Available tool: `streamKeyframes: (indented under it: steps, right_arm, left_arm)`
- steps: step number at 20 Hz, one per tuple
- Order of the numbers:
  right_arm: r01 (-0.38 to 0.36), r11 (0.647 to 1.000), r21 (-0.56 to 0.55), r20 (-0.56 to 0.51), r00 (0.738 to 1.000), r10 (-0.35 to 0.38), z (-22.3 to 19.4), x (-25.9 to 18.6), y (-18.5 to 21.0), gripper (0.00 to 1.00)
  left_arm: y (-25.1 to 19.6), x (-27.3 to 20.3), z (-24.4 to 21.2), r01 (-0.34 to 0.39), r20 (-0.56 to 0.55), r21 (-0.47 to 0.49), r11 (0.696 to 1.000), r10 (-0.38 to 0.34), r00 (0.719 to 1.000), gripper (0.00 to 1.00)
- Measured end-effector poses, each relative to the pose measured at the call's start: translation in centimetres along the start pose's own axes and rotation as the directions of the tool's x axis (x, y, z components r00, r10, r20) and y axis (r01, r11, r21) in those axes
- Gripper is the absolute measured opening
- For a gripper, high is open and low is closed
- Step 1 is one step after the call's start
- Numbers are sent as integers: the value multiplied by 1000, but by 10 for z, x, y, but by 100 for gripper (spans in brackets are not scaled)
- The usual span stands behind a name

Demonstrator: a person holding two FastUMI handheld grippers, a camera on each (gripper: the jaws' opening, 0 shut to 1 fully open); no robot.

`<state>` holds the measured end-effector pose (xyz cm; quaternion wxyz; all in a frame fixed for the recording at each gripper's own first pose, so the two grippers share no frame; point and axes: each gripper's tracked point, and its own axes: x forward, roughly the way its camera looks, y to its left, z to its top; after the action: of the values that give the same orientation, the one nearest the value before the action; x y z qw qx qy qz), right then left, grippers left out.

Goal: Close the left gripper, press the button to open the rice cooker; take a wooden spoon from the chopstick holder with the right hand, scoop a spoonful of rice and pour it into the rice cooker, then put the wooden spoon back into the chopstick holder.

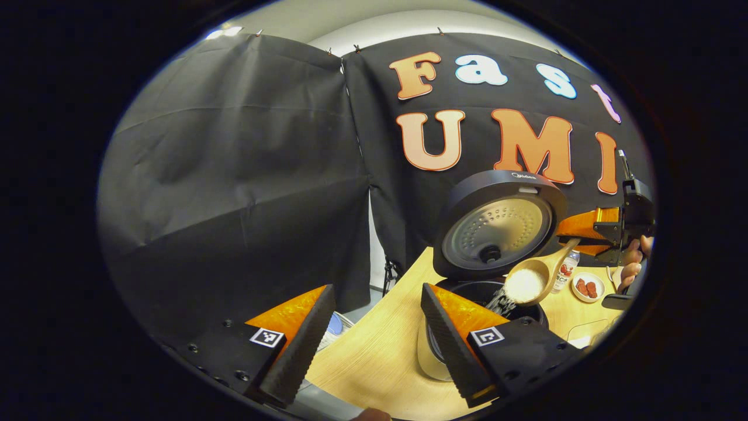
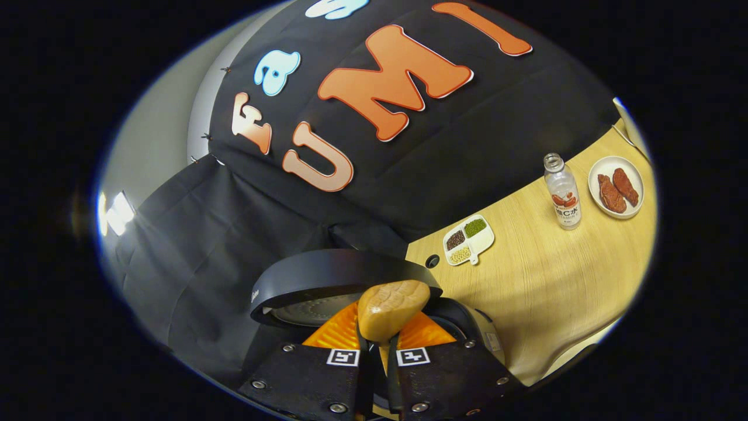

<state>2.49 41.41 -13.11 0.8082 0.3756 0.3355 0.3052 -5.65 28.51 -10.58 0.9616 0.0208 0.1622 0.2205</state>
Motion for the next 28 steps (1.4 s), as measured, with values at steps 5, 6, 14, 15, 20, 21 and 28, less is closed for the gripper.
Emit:
streamKeyframes:
  steps: [5, 6, 14, 15, 20, 21, 28]
  right_arm:
    - [2, 999, -47, 24, 1000, -1, 7, -2, 7, 9]
    - [4, 998, -63, 28, 1000, -2, 8, -2, 6, 9]
    - [3, 973, -231, 48, 999, 9, 4, -9, 19, 9]
    - [-6, 966, -258, 44, 999, 18, -1, -9, 22, 9]
    - [-2, 908, -420, 58, 998, 29, -6, -5, 28, 9]
    - [-2, 893, -449, 61, 998, 33, -8, -5, 30, 9]
    - [-17, 814, -581, 66, 995, 68, -23, -7, 50, 9]
  left_arm:
    - [-1, -1, 0, 5, 2, 3, 1000, -5, 1000, 96]
    - [0, -2, -1, 5, 0, 4, 1000, -5, 1000, 96]
    - [-3, 0, -4, 9, -8, 1, 1000, -9, 1000, 100]
    - [-2, 0, -4, 9, -8, 1, 1000, -9, 1000, 100]
    - [-3, -2, -8, 10, -16, 4, 1000, -9, 1000, 100]
    - [-2, -2, -9, 8, -18, 4, 1000, -8, 1000, 100]
    - [6, -9, -14, -9, -26, 4, 1000, 10, 1000, 100]
